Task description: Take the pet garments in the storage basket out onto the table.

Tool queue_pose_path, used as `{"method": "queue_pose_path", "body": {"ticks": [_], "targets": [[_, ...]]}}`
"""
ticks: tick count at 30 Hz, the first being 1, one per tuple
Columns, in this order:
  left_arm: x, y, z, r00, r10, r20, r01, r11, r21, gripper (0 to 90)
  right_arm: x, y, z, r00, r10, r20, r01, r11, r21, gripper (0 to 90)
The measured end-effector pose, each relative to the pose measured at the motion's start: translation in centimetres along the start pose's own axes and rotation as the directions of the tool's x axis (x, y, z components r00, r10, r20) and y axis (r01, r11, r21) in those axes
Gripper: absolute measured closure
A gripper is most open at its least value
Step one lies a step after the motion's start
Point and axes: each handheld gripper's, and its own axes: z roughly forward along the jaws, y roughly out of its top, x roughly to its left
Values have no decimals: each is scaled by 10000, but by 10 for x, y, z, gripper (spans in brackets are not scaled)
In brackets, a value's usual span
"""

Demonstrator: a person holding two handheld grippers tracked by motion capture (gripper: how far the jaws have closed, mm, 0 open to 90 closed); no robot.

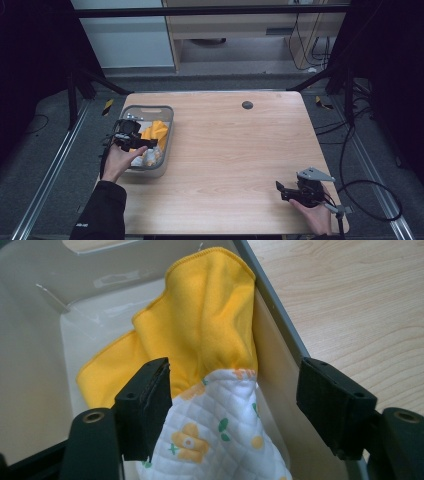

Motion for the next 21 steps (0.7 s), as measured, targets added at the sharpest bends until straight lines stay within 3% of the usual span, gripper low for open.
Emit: {"method": "queue_pose_path", "body": {"ticks": [21], "targets": [[-4,-8,17,9998,205,-2,-204,9943,1050,437,0,-1,2,9999,-169,-22,169,9998,68,146]]}}
